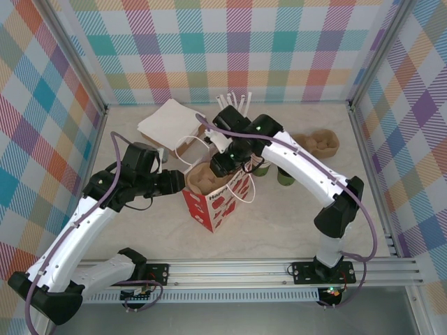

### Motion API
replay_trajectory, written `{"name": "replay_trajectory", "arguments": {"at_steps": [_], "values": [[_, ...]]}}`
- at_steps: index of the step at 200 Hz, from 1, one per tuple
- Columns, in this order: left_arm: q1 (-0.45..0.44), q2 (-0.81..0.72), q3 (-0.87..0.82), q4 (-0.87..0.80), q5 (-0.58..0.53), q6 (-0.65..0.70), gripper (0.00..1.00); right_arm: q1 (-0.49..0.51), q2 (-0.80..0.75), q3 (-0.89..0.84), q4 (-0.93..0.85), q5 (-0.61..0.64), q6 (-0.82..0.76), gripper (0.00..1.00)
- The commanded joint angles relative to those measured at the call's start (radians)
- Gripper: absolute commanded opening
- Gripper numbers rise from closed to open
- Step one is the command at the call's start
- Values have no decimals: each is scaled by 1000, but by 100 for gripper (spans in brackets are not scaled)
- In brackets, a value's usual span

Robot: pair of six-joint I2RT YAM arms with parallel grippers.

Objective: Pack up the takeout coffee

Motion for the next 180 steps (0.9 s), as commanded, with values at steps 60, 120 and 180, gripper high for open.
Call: {"name": "replay_trajectory", "arguments": {"at_steps": [60, 120, 180], "values": [[9, 12, 44, 29, 8, 27, 45, 25, 77, 70, -120, 63, -7, 32], [6, 3, 39, 61, 55, 19, 43, 35, 133, 123, -179, 92, 32, 32], [3, 5, 28, 69, 26, -3, 43, 56, 146, 110, -179, 131, 32, 32]]}}
